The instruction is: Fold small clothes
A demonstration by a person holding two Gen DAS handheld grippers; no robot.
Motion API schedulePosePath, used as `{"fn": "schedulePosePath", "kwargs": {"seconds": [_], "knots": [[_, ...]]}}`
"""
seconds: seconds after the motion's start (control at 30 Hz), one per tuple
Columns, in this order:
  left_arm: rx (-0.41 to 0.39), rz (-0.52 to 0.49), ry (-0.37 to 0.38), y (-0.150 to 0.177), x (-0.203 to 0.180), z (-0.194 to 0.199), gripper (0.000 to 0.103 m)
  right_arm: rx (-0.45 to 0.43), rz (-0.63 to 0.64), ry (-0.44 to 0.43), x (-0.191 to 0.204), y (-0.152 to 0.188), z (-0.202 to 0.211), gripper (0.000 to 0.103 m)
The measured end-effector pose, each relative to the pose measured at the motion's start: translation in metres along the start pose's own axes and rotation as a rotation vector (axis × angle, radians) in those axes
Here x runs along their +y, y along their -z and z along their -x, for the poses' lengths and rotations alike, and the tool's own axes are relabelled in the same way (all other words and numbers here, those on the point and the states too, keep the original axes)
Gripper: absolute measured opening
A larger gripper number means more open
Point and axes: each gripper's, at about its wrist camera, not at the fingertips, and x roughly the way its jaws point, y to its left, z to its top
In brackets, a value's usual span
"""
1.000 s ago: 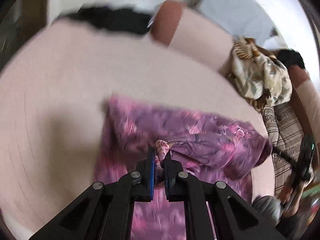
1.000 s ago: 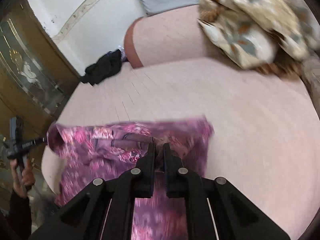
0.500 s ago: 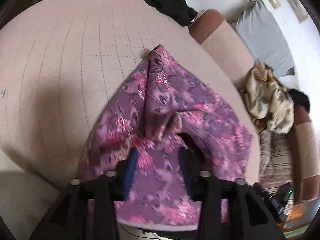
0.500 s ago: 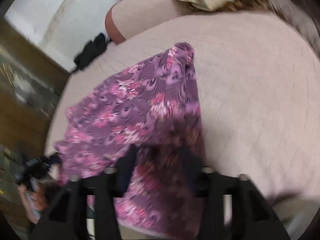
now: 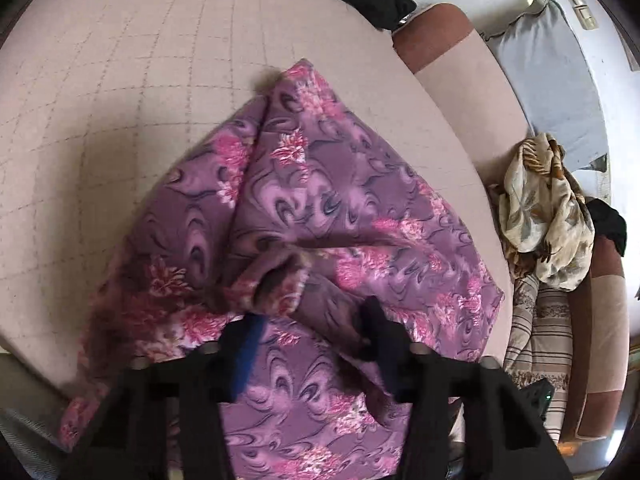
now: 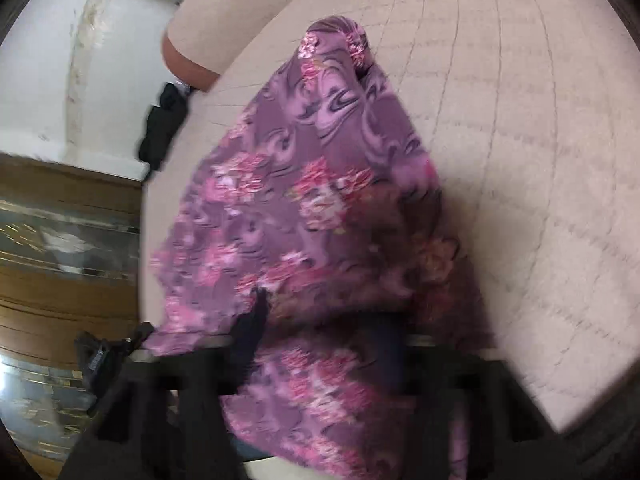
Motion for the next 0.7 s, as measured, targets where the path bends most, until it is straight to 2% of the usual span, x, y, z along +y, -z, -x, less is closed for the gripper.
{"fn": "schedulePosePath", "kwargs": {"seconds": [0.03,0.1,0.13,0.23,0.3,0.33,0.37,0.43,0.47,0.5,0.57,0.63,0.7], "knots": [[-0.010,-0.011,0.001,0.002,0.001,0.003,0.029,0.007,0.001,-0.008,0.000,0.002,0.003,0.007],[-0.017,-0.045,-0.007,0.006,0.003,0.011,0.006,-0.001,0.034,0.000,0.005,0.008,0.011,0.005],[-0.024,-0.047,0.035,0.009,0.004,0.020,0.006,-0.006,0.049,0.005,0.007,0.011,0.016,0.005],[-0.083,-0.109,0.090,0.021,0.003,0.051,0.006,-0.059,0.113,-0.013,0.019,0.032,0.051,0.004],[-0.086,-0.125,0.086,0.030,0.010,0.059,0.006,-0.076,0.130,-0.034,0.020,0.047,0.069,0.004],[-0.076,-0.139,0.060,0.034,0.013,0.056,0.006,-0.073,0.139,-0.032,0.019,0.055,0.072,0.004],[-0.064,-0.171,-0.001,0.039,0.016,0.047,0.006,-0.060,0.156,-0.004,0.018,0.064,0.069,0.004],[-0.005,-0.166,-0.083,0.043,0.021,0.027,0.006,-0.017,0.185,0.059,0.014,0.074,0.051,0.004],[0.008,-0.172,-0.085,0.044,0.019,0.024,0.006,-0.008,0.194,0.119,0.010,0.077,0.039,0.004],[-0.013,-0.204,-0.110,0.047,0.012,0.027,0.006,-0.001,0.192,0.151,0.008,0.079,0.034,0.004],[-0.046,-0.254,-0.145,0.055,0.001,0.038,0.006,-0.023,0.186,0.139,0.012,0.079,0.041,0.004],[-0.049,-0.266,-0.148,0.065,-0.001,0.045,0.006,-0.058,0.222,0.172,0.023,0.081,0.054,0.004],[-0.038,-0.270,-0.189,0.069,0.006,0.037,0.006,-0.055,0.260,0.201,0.029,0.083,0.054,0.004]]}}
